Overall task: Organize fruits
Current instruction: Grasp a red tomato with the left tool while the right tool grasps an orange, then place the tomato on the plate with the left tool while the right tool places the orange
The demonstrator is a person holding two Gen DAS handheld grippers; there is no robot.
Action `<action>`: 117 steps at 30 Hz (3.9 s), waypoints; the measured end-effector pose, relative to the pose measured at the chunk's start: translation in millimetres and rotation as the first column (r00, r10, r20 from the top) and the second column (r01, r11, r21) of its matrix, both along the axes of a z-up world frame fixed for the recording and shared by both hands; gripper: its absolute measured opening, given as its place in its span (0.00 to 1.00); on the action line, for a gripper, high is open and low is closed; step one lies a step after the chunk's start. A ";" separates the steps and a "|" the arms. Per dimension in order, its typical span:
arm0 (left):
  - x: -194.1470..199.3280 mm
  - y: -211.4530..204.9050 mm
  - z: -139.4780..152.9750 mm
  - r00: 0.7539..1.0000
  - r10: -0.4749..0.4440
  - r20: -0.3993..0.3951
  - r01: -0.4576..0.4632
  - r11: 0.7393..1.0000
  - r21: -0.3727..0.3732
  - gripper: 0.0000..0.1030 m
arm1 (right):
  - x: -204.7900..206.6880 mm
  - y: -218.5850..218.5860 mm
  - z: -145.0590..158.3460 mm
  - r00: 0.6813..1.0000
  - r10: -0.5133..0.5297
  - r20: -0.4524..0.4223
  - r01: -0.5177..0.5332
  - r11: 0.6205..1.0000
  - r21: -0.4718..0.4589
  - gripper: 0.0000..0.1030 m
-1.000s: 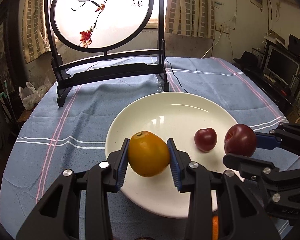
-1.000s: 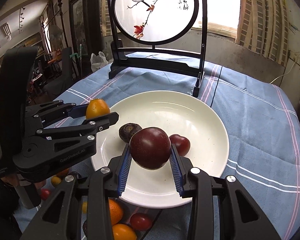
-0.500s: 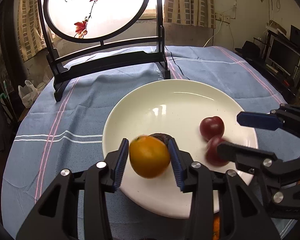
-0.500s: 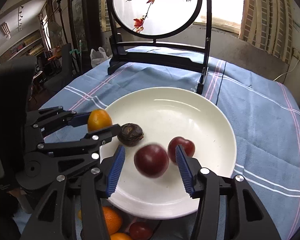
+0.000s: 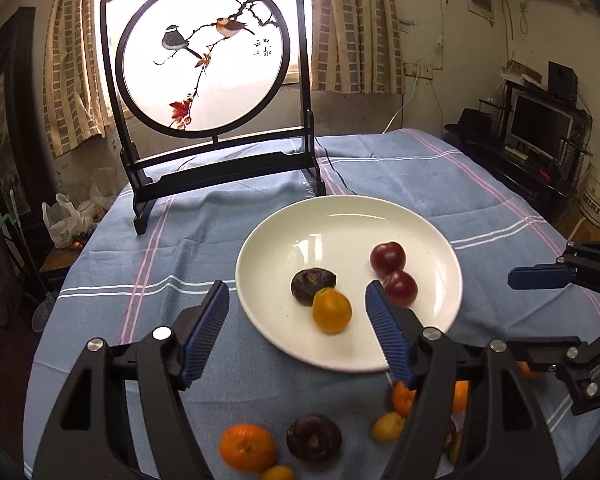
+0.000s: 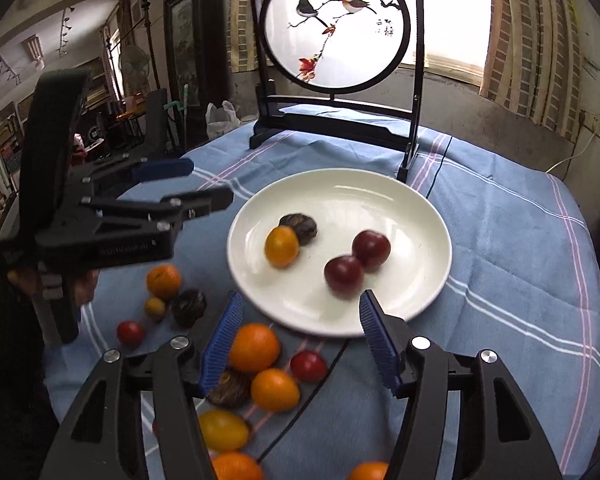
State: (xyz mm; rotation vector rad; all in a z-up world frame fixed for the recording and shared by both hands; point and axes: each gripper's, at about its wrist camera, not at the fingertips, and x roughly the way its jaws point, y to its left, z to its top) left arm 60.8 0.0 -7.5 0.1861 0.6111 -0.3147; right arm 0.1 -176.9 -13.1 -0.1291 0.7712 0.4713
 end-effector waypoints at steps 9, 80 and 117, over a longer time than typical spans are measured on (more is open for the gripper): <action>-87.2 9.3 -33.5 0.982 -0.154 -0.111 0.156 0.988 0.009 0.69 | -75.2 3.9 -62.0 0.986 0.045 -0.158 -0.059 0.995 -0.086 0.62; 88.0 -40.1 -30.4 0.995 0.011 -0.096 -0.011 1.000 0.000 0.30 | 129.9 13.1 4.2 0.992 -0.128 0.010 0.128 0.991 -0.039 0.42; 38.5 6.4 4.4 1.000 0.011 -0.015 -0.011 0.999 -0.049 0.71 | 59.4 7.8 17.8 0.998 -0.063 0.020 0.064 0.998 -0.009 0.63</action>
